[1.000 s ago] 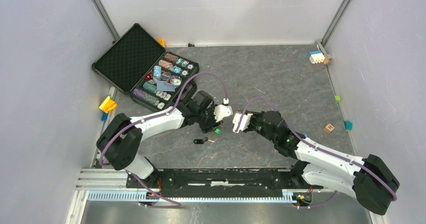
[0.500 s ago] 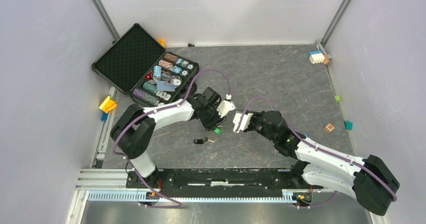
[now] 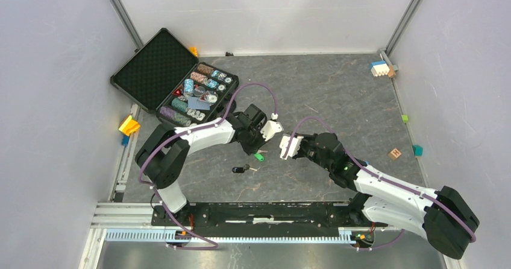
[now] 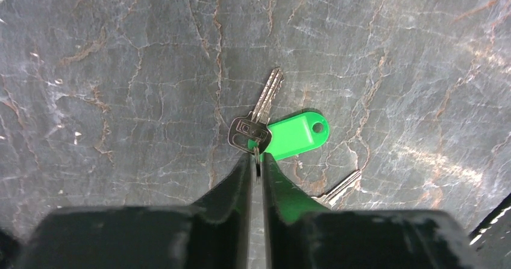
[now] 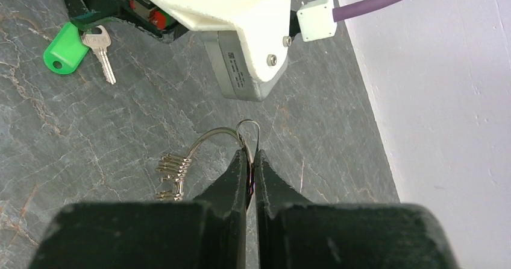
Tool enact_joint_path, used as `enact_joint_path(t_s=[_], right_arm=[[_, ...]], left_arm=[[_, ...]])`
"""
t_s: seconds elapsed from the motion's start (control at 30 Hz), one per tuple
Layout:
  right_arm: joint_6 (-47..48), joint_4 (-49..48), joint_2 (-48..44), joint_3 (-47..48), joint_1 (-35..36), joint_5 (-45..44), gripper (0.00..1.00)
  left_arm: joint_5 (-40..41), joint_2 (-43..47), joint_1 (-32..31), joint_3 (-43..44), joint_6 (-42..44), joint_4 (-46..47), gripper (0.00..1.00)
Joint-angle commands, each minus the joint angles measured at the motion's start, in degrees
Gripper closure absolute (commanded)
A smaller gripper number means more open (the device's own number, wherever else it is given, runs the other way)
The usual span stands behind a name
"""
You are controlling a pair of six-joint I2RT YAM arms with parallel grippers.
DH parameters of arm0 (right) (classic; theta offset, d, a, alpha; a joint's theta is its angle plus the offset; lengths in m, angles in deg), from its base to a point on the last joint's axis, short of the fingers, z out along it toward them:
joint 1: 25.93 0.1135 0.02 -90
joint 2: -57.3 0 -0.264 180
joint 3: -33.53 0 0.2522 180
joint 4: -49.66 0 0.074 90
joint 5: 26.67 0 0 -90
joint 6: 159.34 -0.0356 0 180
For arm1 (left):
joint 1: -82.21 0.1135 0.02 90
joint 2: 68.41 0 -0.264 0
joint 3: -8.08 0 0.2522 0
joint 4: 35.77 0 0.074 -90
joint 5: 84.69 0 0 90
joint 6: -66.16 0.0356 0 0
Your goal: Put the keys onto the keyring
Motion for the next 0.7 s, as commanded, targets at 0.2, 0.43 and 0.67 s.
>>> enact_joint_path(t_s=[0.2, 0.43, 0.67], right_arm=[[-0.45, -0.98, -0.91, 2.46, -0.45, 1.03, 1.00], [-0.16, -1.09, -0.69, 2.47, -0.49, 0.64, 1.00], [0.01, -1.01, -0.36, 2.45, -1.02, 0.50, 1.00]], left_arm=[[0.81, 10.35, 2.07, -1.77, 1.72, -4.31, 0.30], [-1.25, 12.95, 1.57, -3.86, 1.11, -14.39, 0.37], [-4.59, 8.14, 0.99, -3.32, -1.41, -17.07, 0.45]])
